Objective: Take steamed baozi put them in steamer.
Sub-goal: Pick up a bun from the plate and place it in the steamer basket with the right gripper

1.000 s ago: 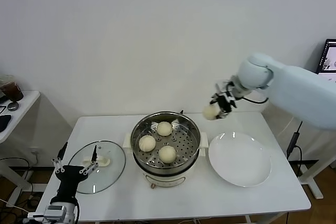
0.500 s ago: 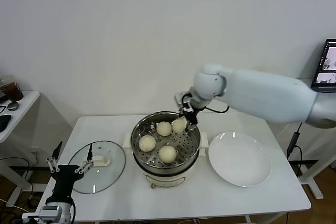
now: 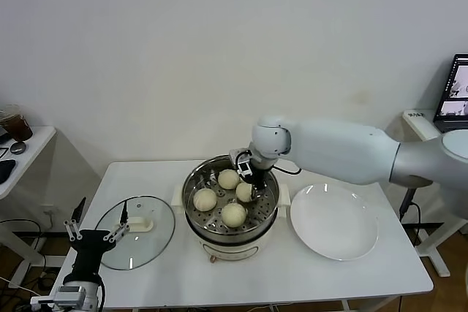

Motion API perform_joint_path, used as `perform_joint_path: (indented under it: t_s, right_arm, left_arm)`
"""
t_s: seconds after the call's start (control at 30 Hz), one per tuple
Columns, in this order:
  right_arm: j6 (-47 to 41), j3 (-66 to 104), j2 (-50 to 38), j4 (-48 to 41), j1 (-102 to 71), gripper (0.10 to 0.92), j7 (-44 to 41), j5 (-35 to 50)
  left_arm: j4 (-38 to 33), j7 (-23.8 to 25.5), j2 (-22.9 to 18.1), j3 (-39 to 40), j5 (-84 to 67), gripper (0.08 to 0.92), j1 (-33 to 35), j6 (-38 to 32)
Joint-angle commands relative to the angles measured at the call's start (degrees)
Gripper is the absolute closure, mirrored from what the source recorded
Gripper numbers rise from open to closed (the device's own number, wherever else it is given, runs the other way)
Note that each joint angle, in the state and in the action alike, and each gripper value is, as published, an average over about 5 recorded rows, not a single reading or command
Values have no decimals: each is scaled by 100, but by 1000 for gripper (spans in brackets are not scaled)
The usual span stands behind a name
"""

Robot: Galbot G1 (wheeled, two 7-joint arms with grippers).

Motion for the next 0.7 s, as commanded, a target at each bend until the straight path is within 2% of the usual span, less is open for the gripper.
perform_joint_path:
  t_s: [0.03,0.27,0.53,0.7]
  right_arm:
    - [-107,-31,107,-126,-184,474,52,-107]
    - [-220,89,-22,-45,-232,445,203,-31]
    - [-262,303,-486,356,0,241,147,56]
    - [-295,754,-1102,885,46,204,228,182]
  left_arm:
    - [-3,2,-4,1,4,177,1,-1]
    - [-14,0,-26,20,16,177,-2,3]
    - [-55,2,-37,22,18,177,3,15]
    - [-63,5,-22,16,10,177,-8,22]
